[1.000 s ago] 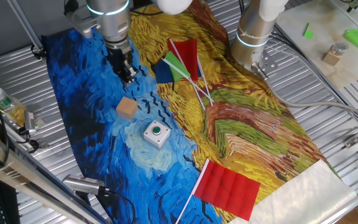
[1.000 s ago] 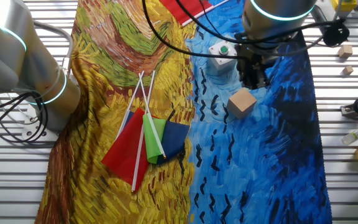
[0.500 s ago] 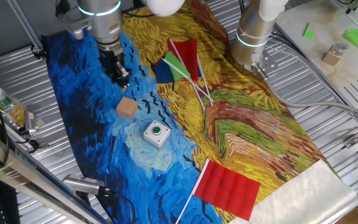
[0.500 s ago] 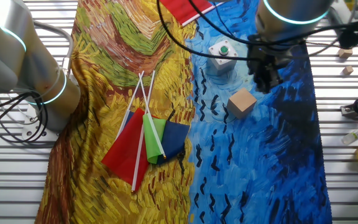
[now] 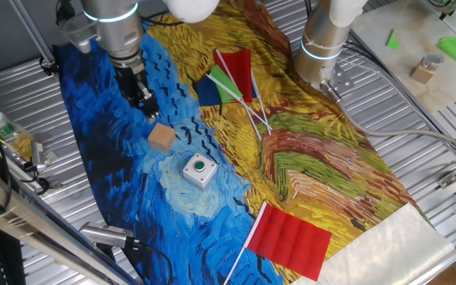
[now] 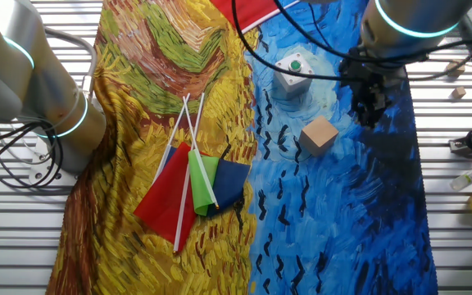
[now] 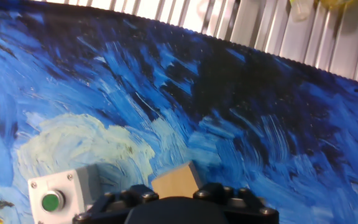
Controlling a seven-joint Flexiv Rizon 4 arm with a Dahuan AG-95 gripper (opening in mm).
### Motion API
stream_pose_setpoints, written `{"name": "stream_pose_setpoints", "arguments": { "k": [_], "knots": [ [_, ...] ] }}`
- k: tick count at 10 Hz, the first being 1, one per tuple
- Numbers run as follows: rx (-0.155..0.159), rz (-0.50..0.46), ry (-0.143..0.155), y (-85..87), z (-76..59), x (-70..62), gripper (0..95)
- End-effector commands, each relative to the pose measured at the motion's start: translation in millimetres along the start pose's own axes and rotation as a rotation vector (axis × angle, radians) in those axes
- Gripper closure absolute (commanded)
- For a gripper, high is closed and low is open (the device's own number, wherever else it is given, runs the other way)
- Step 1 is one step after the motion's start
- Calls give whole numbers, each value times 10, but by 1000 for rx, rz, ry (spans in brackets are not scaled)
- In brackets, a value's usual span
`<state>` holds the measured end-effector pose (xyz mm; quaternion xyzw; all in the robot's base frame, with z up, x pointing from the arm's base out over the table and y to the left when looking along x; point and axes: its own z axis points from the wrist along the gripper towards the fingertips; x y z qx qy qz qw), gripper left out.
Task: Pick up the small block on the left and move it to the right
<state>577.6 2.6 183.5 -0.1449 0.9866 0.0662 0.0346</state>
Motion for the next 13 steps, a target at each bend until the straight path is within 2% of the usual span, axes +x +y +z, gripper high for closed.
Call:
{"name": "stream_pose_setpoints", "arguments": {
  "k": [1,2,6,8,11,12,13],
  "knots": [
    [-8,2,-5,11,55,8,0],
    [-16,4,-6,18,90,2,0],
    [-23,14,-2,13,86,-28,0],
    [-5,11,4,13,86,-26,0],
    [4,13,-5,15,90,1,0],
    [6,12,-5,17,92,19,190],
    [8,12,-3,18,93,30,190]
  ]
}}
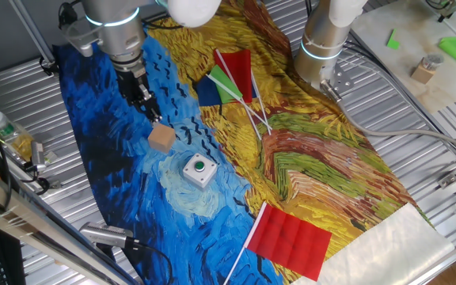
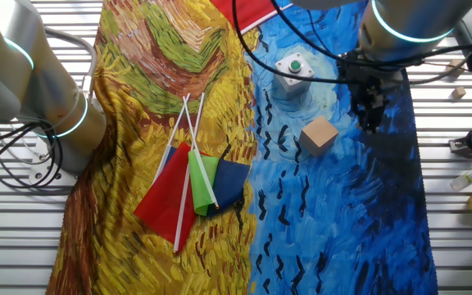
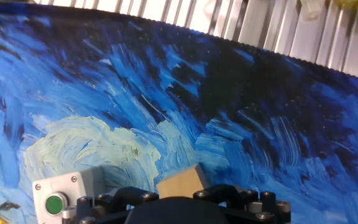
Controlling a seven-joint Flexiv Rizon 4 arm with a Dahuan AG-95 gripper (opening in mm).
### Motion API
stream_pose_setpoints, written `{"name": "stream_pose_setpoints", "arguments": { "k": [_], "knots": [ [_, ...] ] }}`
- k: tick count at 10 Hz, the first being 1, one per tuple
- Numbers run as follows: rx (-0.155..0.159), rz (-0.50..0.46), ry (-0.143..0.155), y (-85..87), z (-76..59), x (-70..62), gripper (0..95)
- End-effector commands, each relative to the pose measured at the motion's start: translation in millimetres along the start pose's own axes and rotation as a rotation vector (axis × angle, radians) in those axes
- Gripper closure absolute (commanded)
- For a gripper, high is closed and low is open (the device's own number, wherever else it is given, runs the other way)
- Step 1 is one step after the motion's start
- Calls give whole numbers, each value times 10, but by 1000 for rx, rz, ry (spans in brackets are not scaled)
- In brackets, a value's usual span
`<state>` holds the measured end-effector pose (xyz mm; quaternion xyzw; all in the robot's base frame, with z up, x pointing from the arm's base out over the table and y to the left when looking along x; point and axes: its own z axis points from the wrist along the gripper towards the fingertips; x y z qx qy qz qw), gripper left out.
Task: Pick up the small block on the left and move it to the right
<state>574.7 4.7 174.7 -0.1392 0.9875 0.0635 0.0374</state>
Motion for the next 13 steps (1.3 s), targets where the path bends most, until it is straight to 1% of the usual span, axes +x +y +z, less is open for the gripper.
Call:
{"name": "stream_pose_setpoints", "arguments": {
  "k": [1,3,5,6,7,10,11,12,13],
  "knots": [
    [5,-3,3,1,7,16,190],
    [12,-12,3,2,8,27,190],
    [12,-16,3,2,8,26,190],
    [16,-21,-7,2,8,26,190],
    [19,-26,-13,2,8,26,0],
    [34,-58,-42,2,8,26,0],
    [46,-70,-36,2,8,26,0],
    [70,-87,-16,2,8,26,0],
    [74,-99,-13,2,8,26,0]
  ]
}}
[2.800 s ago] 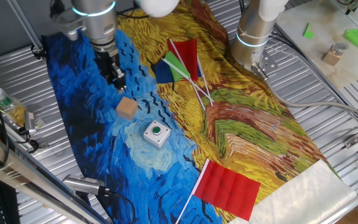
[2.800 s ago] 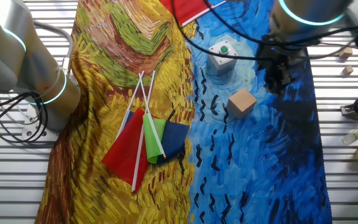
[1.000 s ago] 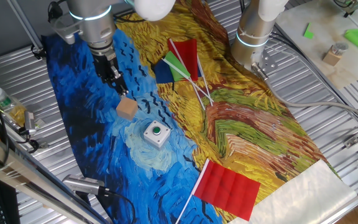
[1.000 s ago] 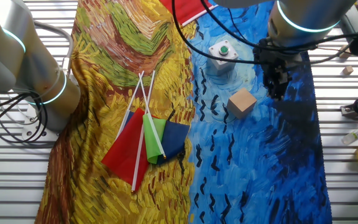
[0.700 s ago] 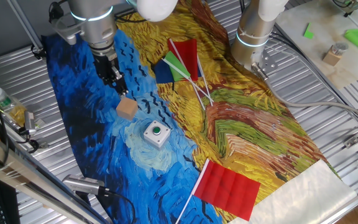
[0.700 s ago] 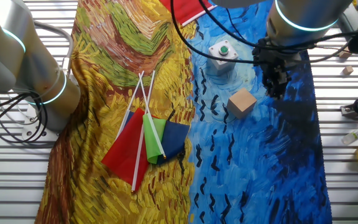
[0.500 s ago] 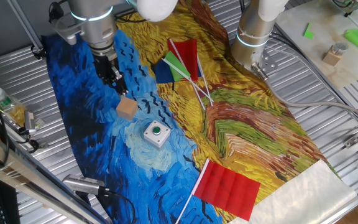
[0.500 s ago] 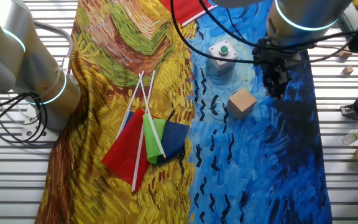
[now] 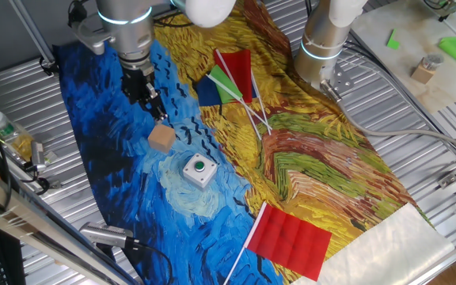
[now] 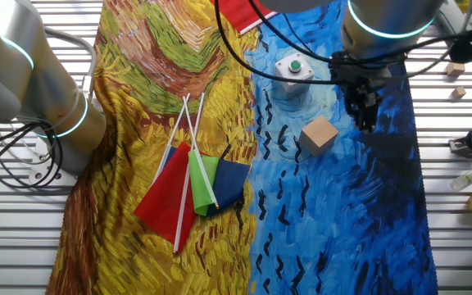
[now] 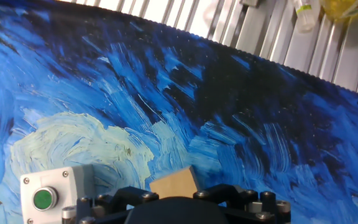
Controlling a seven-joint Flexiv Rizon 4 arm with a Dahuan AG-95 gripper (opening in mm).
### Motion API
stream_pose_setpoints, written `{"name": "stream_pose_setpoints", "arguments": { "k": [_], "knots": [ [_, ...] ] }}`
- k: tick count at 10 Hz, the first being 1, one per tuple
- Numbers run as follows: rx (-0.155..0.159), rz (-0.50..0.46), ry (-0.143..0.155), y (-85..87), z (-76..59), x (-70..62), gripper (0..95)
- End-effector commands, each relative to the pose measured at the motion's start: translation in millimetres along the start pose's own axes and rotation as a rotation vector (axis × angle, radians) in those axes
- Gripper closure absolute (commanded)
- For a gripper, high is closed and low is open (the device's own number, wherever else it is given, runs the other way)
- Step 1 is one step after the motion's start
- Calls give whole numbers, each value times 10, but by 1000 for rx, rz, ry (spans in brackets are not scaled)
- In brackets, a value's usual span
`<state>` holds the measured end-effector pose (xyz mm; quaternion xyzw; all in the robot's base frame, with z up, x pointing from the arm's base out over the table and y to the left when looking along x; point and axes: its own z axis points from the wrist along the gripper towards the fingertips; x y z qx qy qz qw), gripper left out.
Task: Pick up the small block on the left and move it to the right
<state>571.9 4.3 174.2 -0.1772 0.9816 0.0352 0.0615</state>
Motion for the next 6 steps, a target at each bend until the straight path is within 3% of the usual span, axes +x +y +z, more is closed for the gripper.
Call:
{"name": "stream_pose_setpoints", "arguments": {
  "k": [1,5,6],
  "knots": [
    [13,-24,23,0,5,-2,0],
    [31,-61,73,0,5,-2,0],
    [27,-73,73,0,5,-2,0]
  ]
}}
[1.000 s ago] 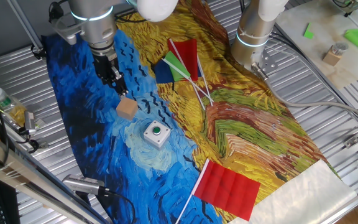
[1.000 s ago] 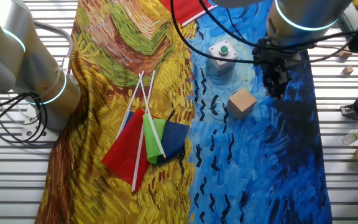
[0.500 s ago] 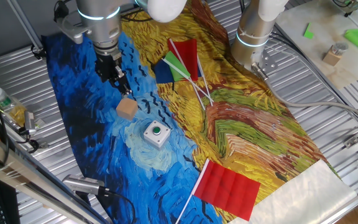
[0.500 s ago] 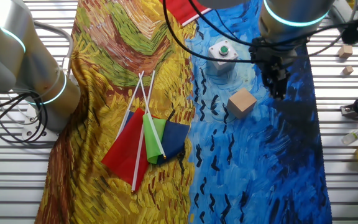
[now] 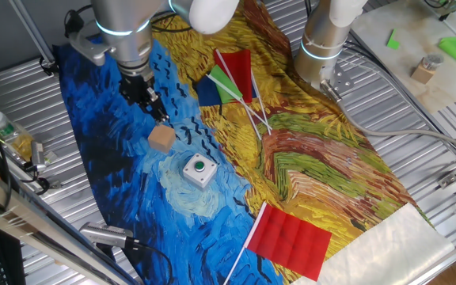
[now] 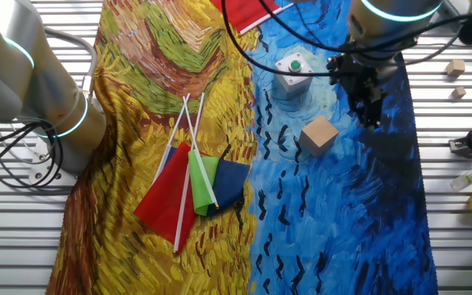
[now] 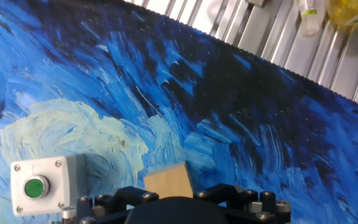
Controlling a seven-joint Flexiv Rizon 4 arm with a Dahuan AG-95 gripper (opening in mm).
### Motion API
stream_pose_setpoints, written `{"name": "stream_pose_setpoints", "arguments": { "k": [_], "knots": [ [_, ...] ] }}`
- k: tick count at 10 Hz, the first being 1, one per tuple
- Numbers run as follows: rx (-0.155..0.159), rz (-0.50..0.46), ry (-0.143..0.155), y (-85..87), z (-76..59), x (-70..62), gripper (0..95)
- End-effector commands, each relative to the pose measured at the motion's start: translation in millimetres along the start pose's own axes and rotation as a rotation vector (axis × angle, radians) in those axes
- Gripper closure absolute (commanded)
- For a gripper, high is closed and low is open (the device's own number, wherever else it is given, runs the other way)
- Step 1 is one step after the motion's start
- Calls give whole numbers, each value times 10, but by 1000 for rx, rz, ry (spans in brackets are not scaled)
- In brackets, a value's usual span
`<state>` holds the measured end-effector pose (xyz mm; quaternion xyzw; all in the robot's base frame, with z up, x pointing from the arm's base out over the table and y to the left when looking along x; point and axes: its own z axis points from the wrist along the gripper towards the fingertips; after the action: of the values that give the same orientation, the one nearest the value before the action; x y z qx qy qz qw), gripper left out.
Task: Pick up the small block on the left and move it to the right
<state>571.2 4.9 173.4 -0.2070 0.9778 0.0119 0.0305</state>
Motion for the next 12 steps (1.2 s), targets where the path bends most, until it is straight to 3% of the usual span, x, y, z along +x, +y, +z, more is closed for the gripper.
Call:
{"name": "stream_pose_setpoints", "arguments": {
  "k": [1,5,6,12],
  "knots": [
    [-4,-17,2,-9,-3,-7,0],
    [-4,-16,13,-9,-3,-7,0],
    [4,-19,28,-9,-3,-7,0],
    [-5,-4,31,-24,24,-14,0]
  ]
}}
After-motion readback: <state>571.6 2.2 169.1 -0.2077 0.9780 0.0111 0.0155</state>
